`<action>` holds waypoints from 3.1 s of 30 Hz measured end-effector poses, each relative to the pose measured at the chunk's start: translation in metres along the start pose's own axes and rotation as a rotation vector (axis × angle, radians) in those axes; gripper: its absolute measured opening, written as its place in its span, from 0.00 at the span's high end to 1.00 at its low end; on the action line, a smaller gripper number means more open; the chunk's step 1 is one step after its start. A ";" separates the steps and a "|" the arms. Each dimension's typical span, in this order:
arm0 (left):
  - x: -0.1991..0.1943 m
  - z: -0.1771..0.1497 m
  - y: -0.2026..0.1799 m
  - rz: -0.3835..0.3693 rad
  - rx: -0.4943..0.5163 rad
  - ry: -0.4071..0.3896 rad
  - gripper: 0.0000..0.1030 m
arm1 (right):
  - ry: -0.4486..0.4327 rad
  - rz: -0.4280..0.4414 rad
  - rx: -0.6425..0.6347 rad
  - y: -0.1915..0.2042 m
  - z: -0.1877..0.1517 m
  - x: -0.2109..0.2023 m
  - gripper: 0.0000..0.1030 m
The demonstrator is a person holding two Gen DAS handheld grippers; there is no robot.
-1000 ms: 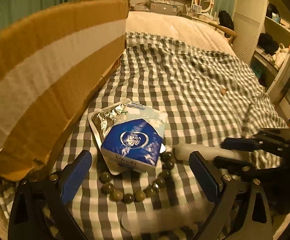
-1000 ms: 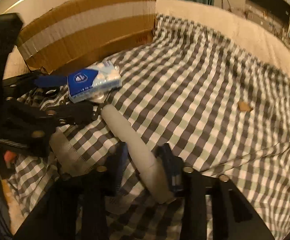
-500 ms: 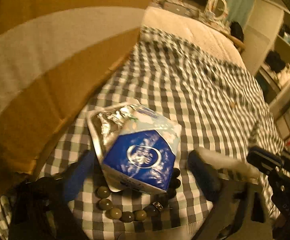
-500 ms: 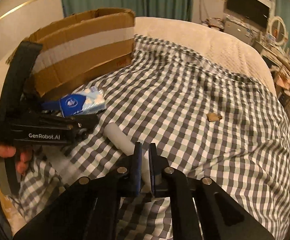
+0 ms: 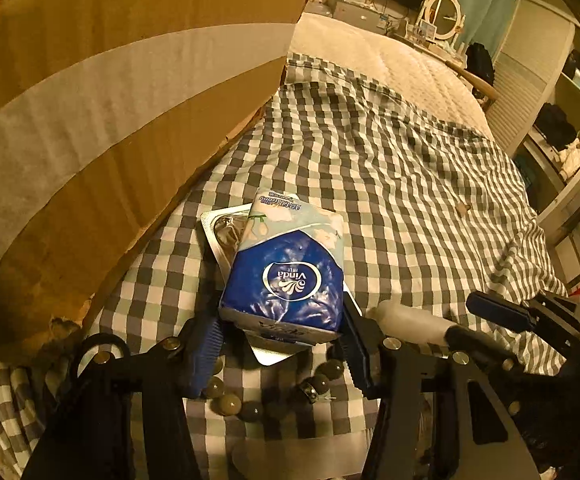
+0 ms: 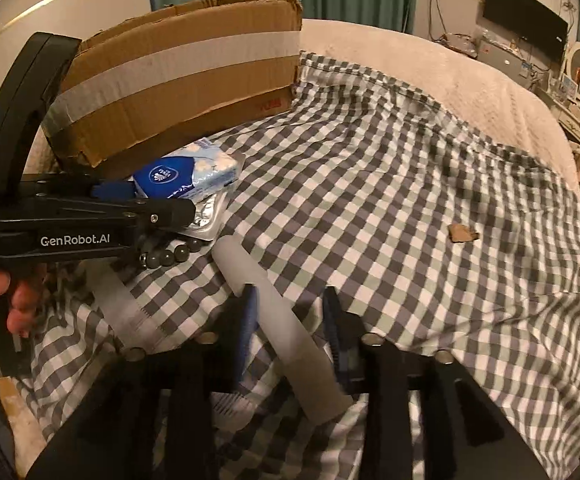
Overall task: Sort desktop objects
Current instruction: 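Grasp the white tube with the right tool while the left grasps the blue tissue pack, then carry the tube and tissue pack over the box and open both tools, then grasp the foil blister pack with the left tool while the right grasps the white comb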
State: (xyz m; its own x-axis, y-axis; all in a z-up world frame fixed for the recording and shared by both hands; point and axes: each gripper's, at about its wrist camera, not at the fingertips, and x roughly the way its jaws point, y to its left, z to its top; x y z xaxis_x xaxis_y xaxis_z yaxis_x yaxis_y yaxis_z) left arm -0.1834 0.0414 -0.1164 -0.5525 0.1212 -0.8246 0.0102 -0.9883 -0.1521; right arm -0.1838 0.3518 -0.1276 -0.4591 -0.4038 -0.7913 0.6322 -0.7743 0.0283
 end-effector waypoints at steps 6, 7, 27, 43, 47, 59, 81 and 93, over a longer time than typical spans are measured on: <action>-0.001 0.000 0.001 -0.005 -0.016 0.003 0.47 | 0.056 0.019 -0.036 0.006 -0.005 0.013 0.80; -0.002 0.000 0.001 -0.006 -0.018 0.001 0.47 | 0.063 -0.011 -0.040 0.006 -0.003 0.013 0.83; -0.105 0.022 -0.021 -0.213 -0.024 -0.225 0.48 | -0.258 -0.139 0.188 -0.007 0.010 -0.103 0.94; -0.204 0.086 0.102 -0.146 -0.256 -0.477 0.48 | -0.422 0.216 0.292 0.084 0.165 -0.113 0.92; -0.188 0.097 0.128 -0.091 -0.238 -0.436 0.48 | -0.418 0.241 0.328 0.101 0.205 -0.092 0.87; -0.158 0.092 0.128 -0.072 -0.222 -0.343 0.19 | -0.385 0.203 0.501 0.069 0.191 -0.093 0.32; -0.079 -0.022 -0.014 0.022 -0.034 -0.056 0.00 | -0.205 -0.125 0.320 0.006 -0.017 -0.124 0.31; -0.012 -0.007 -0.038 0.115 -0.111 -0.066 0.00 | -0.100 -0.181 0.325 -0.029 -0.020 -0.064 0.28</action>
State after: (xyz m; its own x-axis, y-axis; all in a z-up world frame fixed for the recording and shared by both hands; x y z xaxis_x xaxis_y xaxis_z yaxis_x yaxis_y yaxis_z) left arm -0.1714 0.0787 -0.1049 -0.5959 -0.0021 -0.8031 0.1662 -0.9787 -0.1207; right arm -0.1603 0.4096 -0.0901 -0.6139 -0.2796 -0.7382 0.3121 -0.9449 0.0984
